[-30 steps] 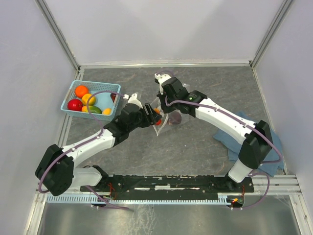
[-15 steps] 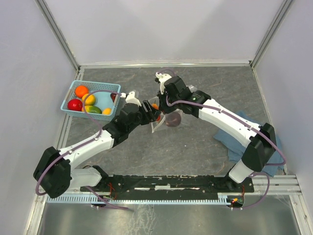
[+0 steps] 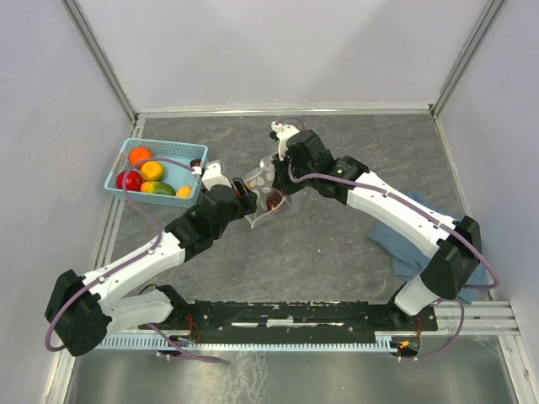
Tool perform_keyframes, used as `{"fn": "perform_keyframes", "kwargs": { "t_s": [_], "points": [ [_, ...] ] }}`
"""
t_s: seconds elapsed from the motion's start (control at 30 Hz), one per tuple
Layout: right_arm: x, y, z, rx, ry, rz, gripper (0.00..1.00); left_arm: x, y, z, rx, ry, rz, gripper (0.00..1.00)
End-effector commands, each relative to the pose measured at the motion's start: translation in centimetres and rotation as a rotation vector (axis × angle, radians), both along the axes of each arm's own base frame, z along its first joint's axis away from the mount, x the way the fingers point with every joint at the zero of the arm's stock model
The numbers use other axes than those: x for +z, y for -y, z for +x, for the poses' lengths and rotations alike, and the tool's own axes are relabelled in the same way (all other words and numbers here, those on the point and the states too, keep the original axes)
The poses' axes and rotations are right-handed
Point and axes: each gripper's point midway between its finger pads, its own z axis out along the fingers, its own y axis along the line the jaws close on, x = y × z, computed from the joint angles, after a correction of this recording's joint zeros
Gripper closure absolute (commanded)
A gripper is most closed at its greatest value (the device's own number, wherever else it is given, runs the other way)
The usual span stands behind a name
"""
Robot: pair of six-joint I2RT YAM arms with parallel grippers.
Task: Place the food in the zip-top bag and seal the zipper
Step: Place the fake fruit in the zipper food storage bag.
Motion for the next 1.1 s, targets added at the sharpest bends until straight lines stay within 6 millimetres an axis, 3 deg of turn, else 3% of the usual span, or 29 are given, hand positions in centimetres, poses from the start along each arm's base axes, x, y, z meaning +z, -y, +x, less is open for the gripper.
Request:
{"fn": "perform_keyframes", "kwargs": {
  "t_s": [0.0,0.4,0.67,0.93,1.07],
  "points": [
    [1.6,-1.2,0.0,0.018,0.017,0.087,0.98,2.9,-0.4,-0.2,-0.023,0.077,-0.002,0.73],
    [0.7,-2.6,0.2,0.031,-0.021,0.123,0.98,4.4,3.0,-2.2,-0.245,0.092,-0.099,0.69],
    [0.6,-2.6,0.5,0.024,-0.016,0.114,0.98,4.5,3.8,-3.4,-0.340,0.105,-0.100,0.68],
    [0.3,-1.2,1.1,-0.020,0.017,0.059,0.98,3.0,1.1,-4.5,-0.262,0.042,-0.059,0.68],
    [0.1,-1.1,1.3,-0.026,0.019,0.048,0.98,4.1,1.2,-5.7,-0.304,0.057,-0.099,0.68]
  ]
}}
